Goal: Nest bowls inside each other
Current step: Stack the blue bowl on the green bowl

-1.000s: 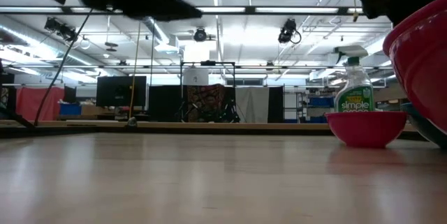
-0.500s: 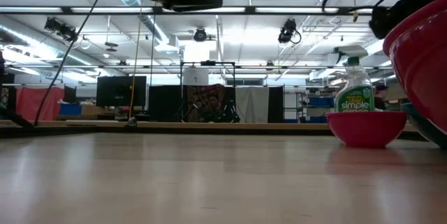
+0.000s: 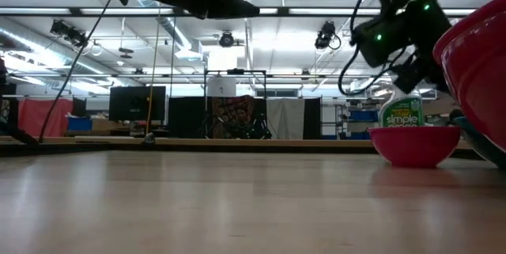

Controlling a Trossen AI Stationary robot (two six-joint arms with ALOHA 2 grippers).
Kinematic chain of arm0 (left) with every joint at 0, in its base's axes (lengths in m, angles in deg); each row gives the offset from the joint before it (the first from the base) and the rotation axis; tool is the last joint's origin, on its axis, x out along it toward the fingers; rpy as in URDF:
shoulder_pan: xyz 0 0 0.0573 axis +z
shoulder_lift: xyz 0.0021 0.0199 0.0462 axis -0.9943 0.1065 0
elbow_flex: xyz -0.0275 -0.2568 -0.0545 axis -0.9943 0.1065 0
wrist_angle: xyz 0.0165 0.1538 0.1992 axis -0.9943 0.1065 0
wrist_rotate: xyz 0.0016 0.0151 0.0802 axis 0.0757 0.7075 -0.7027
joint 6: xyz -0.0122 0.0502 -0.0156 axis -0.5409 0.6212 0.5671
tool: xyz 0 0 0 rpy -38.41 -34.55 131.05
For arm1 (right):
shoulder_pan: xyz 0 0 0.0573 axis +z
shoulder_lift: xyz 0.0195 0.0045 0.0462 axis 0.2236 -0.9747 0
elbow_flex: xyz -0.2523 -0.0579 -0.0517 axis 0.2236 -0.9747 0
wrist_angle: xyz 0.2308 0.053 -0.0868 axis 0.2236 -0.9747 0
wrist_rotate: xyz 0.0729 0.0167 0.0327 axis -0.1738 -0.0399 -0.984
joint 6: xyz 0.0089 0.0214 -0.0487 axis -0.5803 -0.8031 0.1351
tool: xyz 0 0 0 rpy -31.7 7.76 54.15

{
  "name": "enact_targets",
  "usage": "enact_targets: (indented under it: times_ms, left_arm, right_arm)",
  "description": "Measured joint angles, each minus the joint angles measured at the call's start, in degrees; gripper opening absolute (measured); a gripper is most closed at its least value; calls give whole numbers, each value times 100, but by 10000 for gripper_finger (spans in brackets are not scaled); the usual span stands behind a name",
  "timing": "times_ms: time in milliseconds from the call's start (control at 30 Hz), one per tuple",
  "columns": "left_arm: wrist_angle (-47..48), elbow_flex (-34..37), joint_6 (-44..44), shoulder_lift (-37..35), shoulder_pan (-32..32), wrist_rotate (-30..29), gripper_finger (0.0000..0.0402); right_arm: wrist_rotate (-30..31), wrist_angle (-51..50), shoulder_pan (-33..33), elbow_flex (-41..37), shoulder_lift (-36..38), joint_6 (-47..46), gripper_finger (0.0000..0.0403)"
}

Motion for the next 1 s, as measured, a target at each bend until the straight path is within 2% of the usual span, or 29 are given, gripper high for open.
enact_targets:
  times_ms: [233, 367, 533, 800, 1000]
  left_arm:
    - [246, -4, 135, 0, -2, -5, 233]
    - [248, -4, 273, 0, -2, -15, 233]
    - [276, -4, 419, 0, -2, -84, 233]
    - [315, -7, 432, 0, -7, -306, 233]
    - [318, -7, 342, 0, -13, -186, 233]
  right_arm:
    - [-451, 0, -92, 2, -439, 415, 222]
    - [-476, 351, -81, 2, -542, 535, 205]
    - [-468, 530, -81, 7, -832, 586, 157]
    - [-671, 375, -88, 11, -1208, 605, 44]
    - [-861, 31, -83, 128, -1013, 525, 28]
